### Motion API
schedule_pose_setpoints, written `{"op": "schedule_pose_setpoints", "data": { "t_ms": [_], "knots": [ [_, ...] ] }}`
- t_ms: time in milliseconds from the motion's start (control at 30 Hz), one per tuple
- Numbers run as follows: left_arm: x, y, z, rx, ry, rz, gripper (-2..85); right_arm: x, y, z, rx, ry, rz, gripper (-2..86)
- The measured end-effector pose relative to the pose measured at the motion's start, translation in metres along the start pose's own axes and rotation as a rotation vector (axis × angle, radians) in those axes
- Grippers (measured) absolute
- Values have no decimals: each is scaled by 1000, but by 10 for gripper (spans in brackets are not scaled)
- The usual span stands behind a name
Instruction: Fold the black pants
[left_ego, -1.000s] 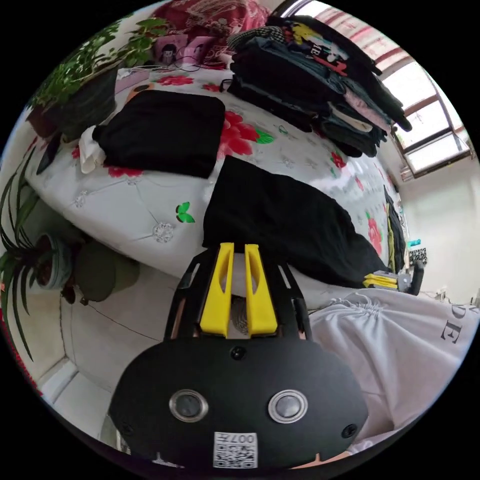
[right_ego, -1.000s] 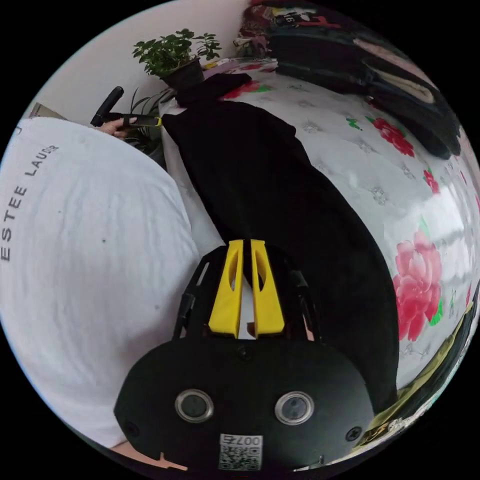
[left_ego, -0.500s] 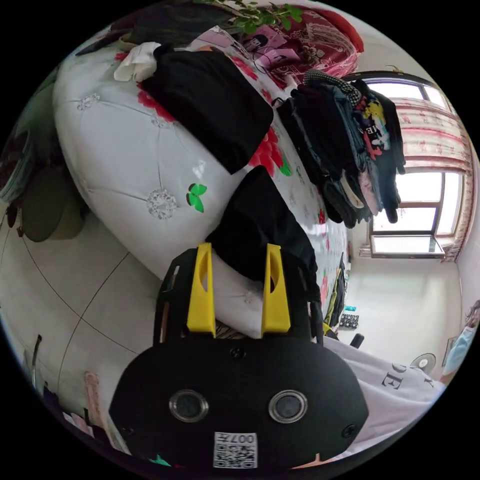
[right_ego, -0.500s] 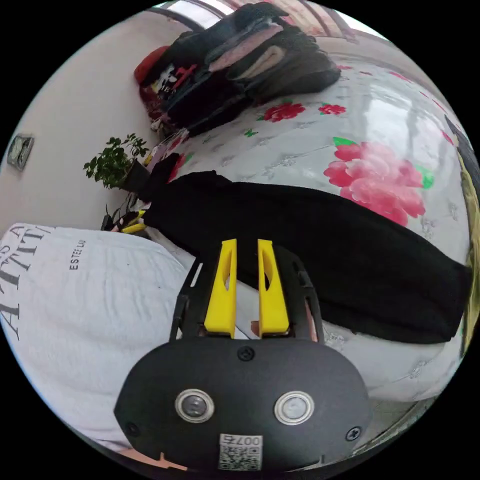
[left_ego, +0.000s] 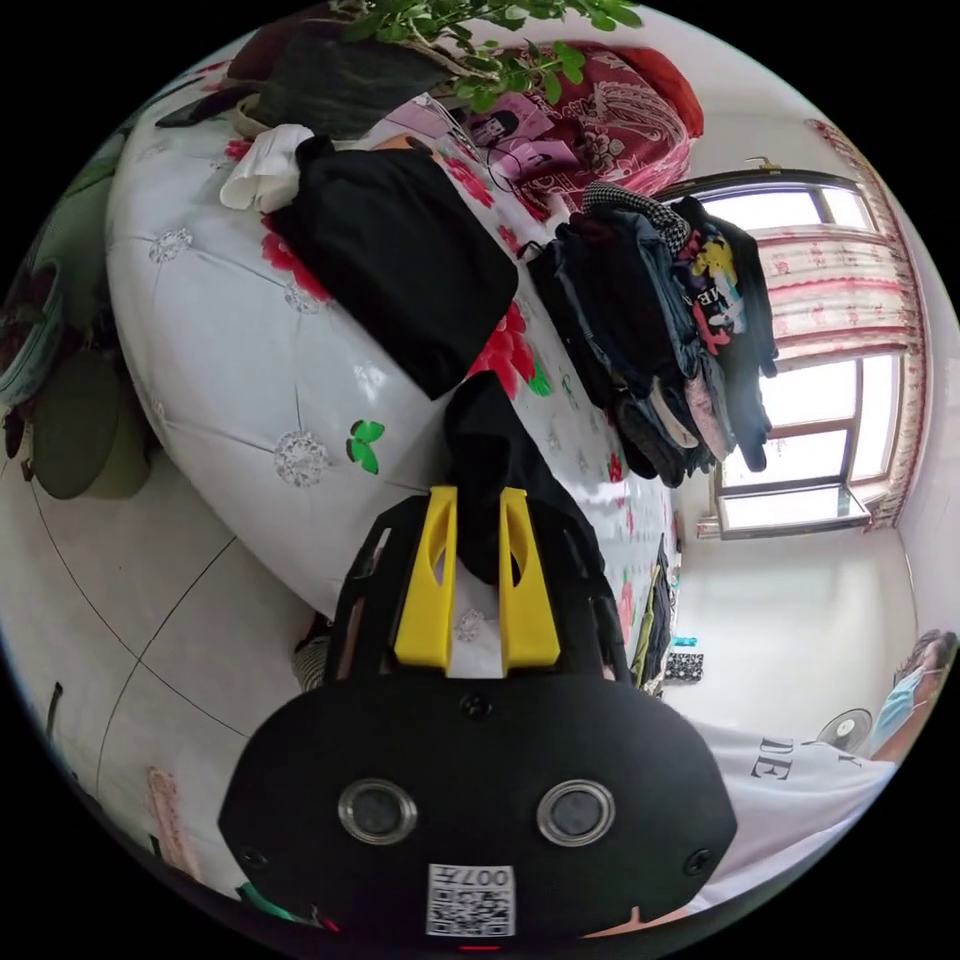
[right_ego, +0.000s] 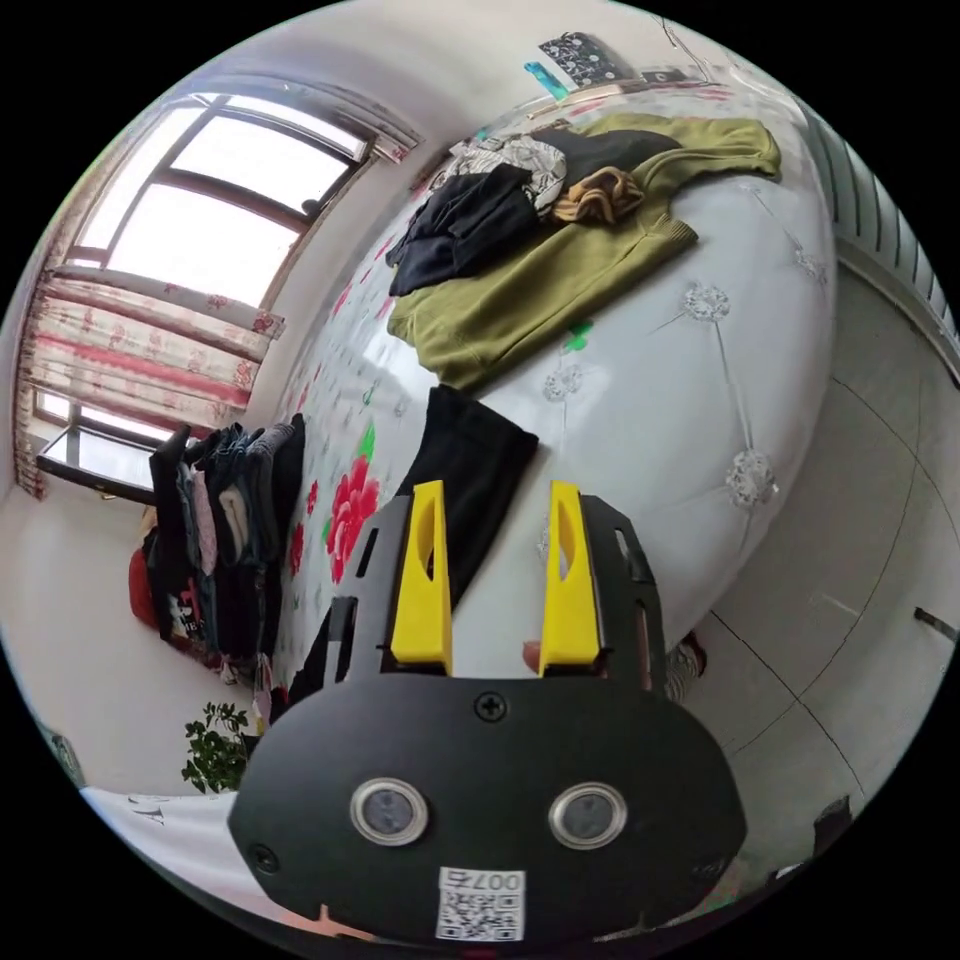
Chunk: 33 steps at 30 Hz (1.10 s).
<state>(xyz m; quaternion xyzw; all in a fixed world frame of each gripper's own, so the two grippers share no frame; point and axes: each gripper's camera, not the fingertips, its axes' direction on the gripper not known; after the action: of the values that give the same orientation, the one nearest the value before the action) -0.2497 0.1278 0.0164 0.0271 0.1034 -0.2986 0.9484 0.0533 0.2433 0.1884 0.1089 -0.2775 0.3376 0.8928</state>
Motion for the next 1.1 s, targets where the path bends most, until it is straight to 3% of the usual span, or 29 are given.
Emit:
{"op": "schedule_pose_setpoints", "data": {
  "t_ms": [133, 233, 333, 467, 600, 700, 867, 1000, 1100],
  "knots": [
    [8, 1, -2, 5, -36, 40, 66, 8, -9, 14, -33, -71, 83, 43],
    [13, 3, -4, 20, -37, 55, 66, -19, -14, 15, -38, -178, -27, 12],
    [19, 8, -7, 46, -32, 77, 65, -94, -2, 12, -143, -288, -364, 4],
    [28, 14, -9, 82, -10, 113, 65, -207, 86, 24, -414, -401, -929, 5],
    [60, 18, -9, 108, 30, 235, 64, -241, 194, 79, -819, -444, -1146, 23],
    [101, 24, -5, 91, 30, 402, 64, -237, 217, 93, -928, -450, -1113, 35],
    [196, 46, 23, -11, 69, 783, 61, -209, 168, 73, -803, -440, -944, 46],
    [293, 92, 88, -236, 266, 1113, 58, -171, 120, 51, -660, -350, -789, 56],
    [333, 135, 159, -538, 480, 1159, 65, -144, 96, 27, -513, -305, -662, 64]
  ]
}}
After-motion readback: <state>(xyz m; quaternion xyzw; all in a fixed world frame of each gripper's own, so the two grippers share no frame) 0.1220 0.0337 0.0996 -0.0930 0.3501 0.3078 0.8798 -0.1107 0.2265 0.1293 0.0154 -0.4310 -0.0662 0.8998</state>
